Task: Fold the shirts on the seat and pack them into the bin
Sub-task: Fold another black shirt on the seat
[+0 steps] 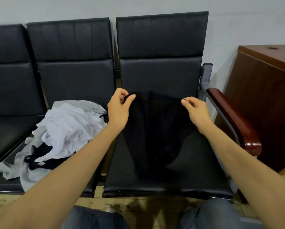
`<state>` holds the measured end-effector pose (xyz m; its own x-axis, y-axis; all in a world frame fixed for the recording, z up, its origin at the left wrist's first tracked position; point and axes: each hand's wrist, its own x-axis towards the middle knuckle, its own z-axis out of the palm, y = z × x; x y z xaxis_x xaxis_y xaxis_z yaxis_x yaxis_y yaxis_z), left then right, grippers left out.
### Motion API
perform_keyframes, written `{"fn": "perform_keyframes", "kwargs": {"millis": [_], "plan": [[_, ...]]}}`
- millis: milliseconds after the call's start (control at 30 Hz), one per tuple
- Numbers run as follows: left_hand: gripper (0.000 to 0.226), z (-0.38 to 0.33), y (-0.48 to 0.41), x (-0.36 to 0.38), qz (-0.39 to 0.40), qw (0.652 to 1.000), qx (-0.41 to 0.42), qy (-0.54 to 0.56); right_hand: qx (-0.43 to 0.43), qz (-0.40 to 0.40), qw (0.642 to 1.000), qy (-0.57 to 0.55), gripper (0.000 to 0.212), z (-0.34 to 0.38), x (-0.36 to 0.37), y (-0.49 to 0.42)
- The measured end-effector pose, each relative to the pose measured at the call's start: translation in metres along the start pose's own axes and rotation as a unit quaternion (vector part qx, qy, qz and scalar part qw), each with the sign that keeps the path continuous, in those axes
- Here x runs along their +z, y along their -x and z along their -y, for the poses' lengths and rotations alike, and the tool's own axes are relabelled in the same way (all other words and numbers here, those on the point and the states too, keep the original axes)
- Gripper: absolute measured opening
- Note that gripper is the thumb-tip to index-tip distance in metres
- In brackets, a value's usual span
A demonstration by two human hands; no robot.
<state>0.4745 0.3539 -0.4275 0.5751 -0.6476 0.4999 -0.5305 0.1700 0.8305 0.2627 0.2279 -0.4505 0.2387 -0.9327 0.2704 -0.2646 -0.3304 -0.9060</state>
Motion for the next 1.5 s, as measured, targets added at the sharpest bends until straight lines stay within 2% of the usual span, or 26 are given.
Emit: {"fn": "perform_keyframes", "kwargs": {"millis": [100,167,233,267,333,367,433,500,567,633,700,767,800,867,933,1000,1133,1167,1233,1300,1333,1400,1433,1500], "plan": [[0.018,-0.022,0.000,0.007,0.057,0.998,0.009,0.004,0.012,-0.024,0.999,0.042,0.013,0.003,-0.003,-0.008],[0.015,-0.024,0.003,0.022,0.102,0.994,-0.022,0.035,0.035,-0.023,0.996,0.082,0.018,-0.002,-0.004,-0.009],[0.010,-0.015,0.010,0.043,0.187,0.967,-0.119,0.127,0.074,-0.010,0.992,0.101,0.025,-0.011,-0.001,-0.008],[0.024,-0.006,0.013,0.053,0.249,0.942,-0.174,0.144,0.099,0.003,0.991,0.095,0.027,-0.017,0.002,-0.006],[0.056,0.022,0.026,0.068,0.354,0.899,-0.243,0.083,0.148,0.046,0.983,0.102,0.030,-0.034,0.008,0.003],[0.063,0.038,0.034,0.071,0.381,0.888,-0.256,0.029,0.164,0.079,0.976,0.122,0.031,-0.043,0.010,0.008],[0.064,0.072,0.053,0.071,0.405,0.872,-0.263,-0.082,0.186,0.158,0.957,0.155,0.031,-0.063,0.015,0.023],[0.059,0.102,0.073,0.066,0.445,0.840,-0.256,-0.177,0.196,0.242,0.934,0.175,0.030,-0.082,0.022,0.042],[0.055,0.124,0.094,0.060,0.489,0.808,-0.238,-0.228,0.199,0.307,0.910,0.194,0.033,-0.105,0.031,0.063],[0.056,0.137,0.110,0.056,0.470,0.820,-0.202,-0.257,0.189,0.335,0.900,0.205,0.038,-0.123,0.041,0.080],[0.054,0.148,0.117,0.053,0.375,0.864,-0.155,-0.299,0.151,0.330,0.902,0.233,0.043,-0.136,0.051,0.091],[0.047,0.156,0.118,0.049,0.288,0.887,-0.150,-0.330,0.103,0.290,0.919,0.244,0.046,-0.142,0.062,0.097],[0.043,0.160,0.116,0.047,0.276,0.892,-0.170,-0.316,0.085,0.258,0.931,0.244,0.044,-0.142,0.067,0.100],[0.037,0.168,0.113,0.043,0.293,0.897,-0.212,-0.254,0.064,0.188,0.946,0.255,0.039,-0.140,0.077,0.102],[0.036,0.171,0.113,0.041,0.329,0.891,-0.225,-0.216,0.087,0.145,0.952,0.256,0.038,-0.136,0.084,0.099],[0.032,0.171,0.116,0.041,0.334,0.902,-0.187,-0.201,0.157,0.124,0.957,0.208,0.039,-0.130,0.091,0.096],[0.025,0.158,0.124,0.046,0.273,0.952,-0.074,-0.116,0.247,0.108,0.958,0.094,0.039,-0.121,0.102,0.091],[0.024,0.153,0.127,0.048,0.286,0.952,-0.040,-0.103,0.276,0.118,0.953,0.038,0.038,-0.119,0.104,0.092],[0.024,0.143,0.135,0.054,0.357,0.929,0.025,-0.093,0.325,0.128,0.935,-0.061,0.027,-0.116,0.105,0.094],[0.027,0.137,0.143,0.058,0.435,0.896,0.029,-0.082,0.319,0.088,0.940,-0.088,0.013,-0.122,0.098,0.092],[0.029,0.136,0.145,0.059,0.454,0.888,0.006,-0.071,0.317,0.064,0.941,-0.099,0.018,-0.125,0.092,0.090],[0.029,0.136,0.146,0.060,0.437,0.896,-0.040,-0.065,0.334,0.018,0.933,-0.130,0.044,-0.127,0.073,0.086],[0.027,0.139,0.144,0.061,0.410,0.907,-0.048,-0.085,0.342,0.005,0.930,-0.137,0.050,-0.129,0.063,0.084],[0.029,0.144,0.142,0.067,0.353,0.921,-0.042,-0.157,0.349,0.009,0.929,-0.120,0.046,-0.136,0.043,0.081]]}}
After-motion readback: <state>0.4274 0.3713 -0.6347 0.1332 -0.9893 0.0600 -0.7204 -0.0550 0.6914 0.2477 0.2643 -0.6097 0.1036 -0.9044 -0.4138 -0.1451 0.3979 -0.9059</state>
